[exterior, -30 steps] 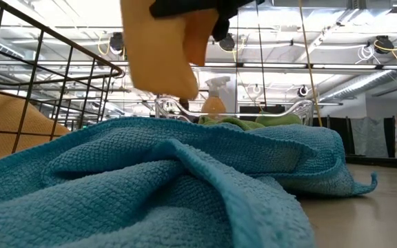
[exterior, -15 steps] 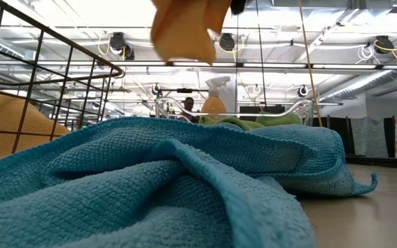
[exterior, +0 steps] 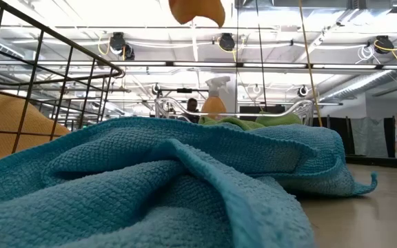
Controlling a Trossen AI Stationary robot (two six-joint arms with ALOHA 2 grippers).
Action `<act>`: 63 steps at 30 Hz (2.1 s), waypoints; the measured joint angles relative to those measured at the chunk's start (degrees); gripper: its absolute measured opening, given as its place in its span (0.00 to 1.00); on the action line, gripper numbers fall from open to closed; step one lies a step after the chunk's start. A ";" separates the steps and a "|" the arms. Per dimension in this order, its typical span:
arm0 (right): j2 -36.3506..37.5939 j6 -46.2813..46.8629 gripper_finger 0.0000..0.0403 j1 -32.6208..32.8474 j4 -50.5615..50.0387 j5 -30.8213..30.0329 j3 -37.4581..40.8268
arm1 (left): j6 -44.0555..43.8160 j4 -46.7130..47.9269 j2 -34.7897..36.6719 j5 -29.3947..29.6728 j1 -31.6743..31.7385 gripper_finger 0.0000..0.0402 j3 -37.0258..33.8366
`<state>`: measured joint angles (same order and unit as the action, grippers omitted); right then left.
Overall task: Sort microfiber towel by color & place in baskets
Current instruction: Put the yellow towel into the mesh basket
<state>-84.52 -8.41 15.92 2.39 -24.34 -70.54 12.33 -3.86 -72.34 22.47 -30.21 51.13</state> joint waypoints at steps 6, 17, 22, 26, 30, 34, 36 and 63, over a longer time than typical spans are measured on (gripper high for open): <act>-0.04 -2.56 0.01 0.04 -1.15 -6.02 0.00 | 0.03 5.87 0.04 -1.91 -2.70 0.64 0.00; -0.05 -2.90 0.01 0.99 -0.23 -7.05 0.00 | 4.60 11.02 0.13 4.97 -10.52 0.67 0.11; -0.05 -2.79 0.01 2.31 -0.29 -6.86 0.00 | 11.30 -8.28 0.26 24.03 -11.41 0.67 0.72; -0.06 -2.86 0.01 3.17 0.67 -6.82 0.00 | 11.97 -18.97 0.21 18.19 -9.54 0.67 -0.71; -0.09 -2.76 0.00 3.69 1.11 -5.26 0.00 | 7.95 -24.19 -0.45 14.39 -5.71 0.67 -1.86; -0.89 -1.89 0.00 3.76 3.12 -2.74 0.00 | 7.53 -27.14 -2.61 15.32 -1.15 0.69 -1.90; -1.77 -2.54 0.00 3.76 4.52 -2.59 0.00 | 7.33 -29.74 -4.10 13.95 1.04 0.73 -1.90; -1.86 3.60 0.19 4.13 0.61 -3.39 -0.07 | 1.93 -29.21 -8.25 -4.95 10.33 0.06 -1.99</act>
<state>-86.39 -4.81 20.05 2.99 -27.73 -70.61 14.26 -33.07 -80.59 17.52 -19.88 49.15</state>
